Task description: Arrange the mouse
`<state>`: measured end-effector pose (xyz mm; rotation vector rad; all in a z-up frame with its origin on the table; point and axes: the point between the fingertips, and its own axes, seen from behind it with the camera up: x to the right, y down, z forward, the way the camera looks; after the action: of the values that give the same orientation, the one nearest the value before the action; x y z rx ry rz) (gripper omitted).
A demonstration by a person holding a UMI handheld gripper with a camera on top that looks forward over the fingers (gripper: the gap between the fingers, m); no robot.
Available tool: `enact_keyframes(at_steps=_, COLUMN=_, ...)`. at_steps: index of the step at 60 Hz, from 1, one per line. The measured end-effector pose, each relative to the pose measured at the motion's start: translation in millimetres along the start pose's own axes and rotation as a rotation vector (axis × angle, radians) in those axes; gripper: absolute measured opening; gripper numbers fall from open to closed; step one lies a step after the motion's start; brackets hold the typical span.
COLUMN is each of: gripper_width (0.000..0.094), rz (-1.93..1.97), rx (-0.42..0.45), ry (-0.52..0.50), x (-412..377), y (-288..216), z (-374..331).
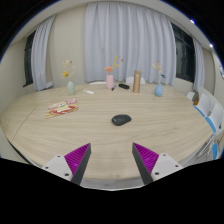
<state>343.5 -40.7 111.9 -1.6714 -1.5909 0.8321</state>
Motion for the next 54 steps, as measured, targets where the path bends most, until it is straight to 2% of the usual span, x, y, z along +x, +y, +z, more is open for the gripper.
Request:
enact_keyframes(at_steps=14, gripper_width=0.0850, rz=-0.009, rx=0.018, ry=0.018, x=2.5, y=-27.4, z=84.0)
enact_keyframes(at_steps=34, gripper_width=0.0847, rz=0.019, rx=-0.038, ry=0.061, x=23.9, y=-30.5, z=199.7)
enact_keyframes(at_steps=54, gripper_width=0.0864, rz=0.040, rx=-0.067, ry=0.093, x=34.5, y=-43.4, z=278.3)
